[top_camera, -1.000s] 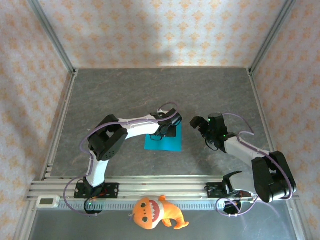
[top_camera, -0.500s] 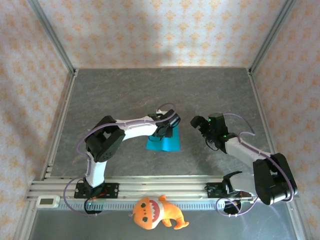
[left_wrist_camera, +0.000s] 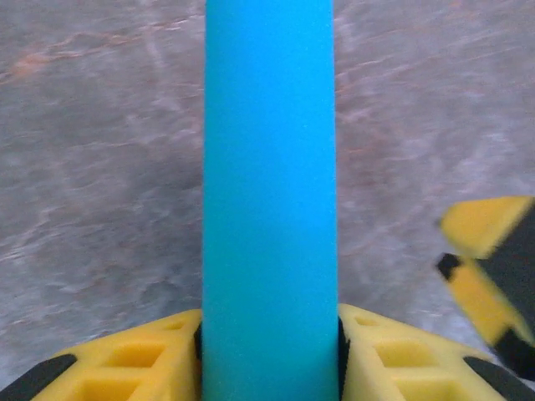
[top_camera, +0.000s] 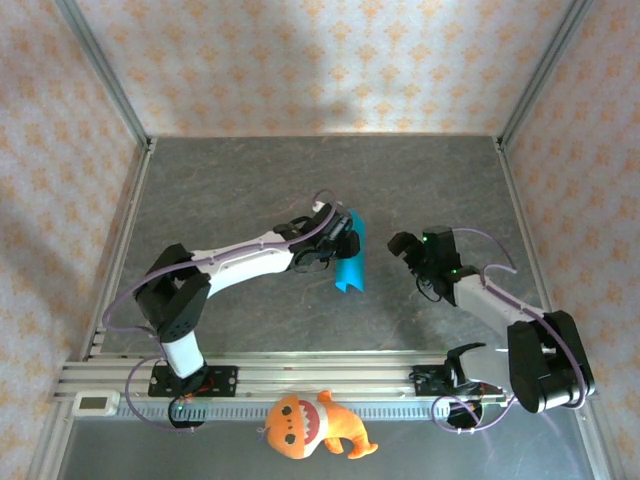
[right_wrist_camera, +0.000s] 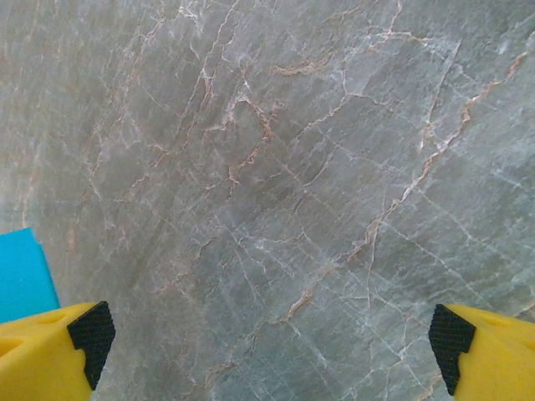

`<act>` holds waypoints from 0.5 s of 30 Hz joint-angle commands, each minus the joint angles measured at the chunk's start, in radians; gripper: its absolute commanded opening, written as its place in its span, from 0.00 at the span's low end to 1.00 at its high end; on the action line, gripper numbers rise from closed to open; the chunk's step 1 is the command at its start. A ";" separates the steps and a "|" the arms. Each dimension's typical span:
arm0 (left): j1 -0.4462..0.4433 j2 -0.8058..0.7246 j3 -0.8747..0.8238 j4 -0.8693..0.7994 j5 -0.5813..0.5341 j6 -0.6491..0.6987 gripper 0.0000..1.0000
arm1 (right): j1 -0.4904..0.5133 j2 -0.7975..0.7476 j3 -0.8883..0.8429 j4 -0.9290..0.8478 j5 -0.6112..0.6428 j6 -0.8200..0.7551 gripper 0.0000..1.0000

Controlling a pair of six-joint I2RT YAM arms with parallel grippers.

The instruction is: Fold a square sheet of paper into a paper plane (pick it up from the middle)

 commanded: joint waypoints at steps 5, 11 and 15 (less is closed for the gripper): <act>0.097 -0.062 -0.242 0.421 0.322 -0.156 0.41 | -0.004 -0.089 -0.004 0.117 -0.147 -0.021 0.97; 0.125 -0.057 -0.348 0.491 0.344 -0.173 0.41 | -0.003 -0.083 -0.042 0.261 -0.303 -0.007 0.94; 0.136 -0.028 -0.396 0.565 0.366 -0.208 0.41 | -0.004 -0.051 -0.037 0.285 -0.344 0.003 0.91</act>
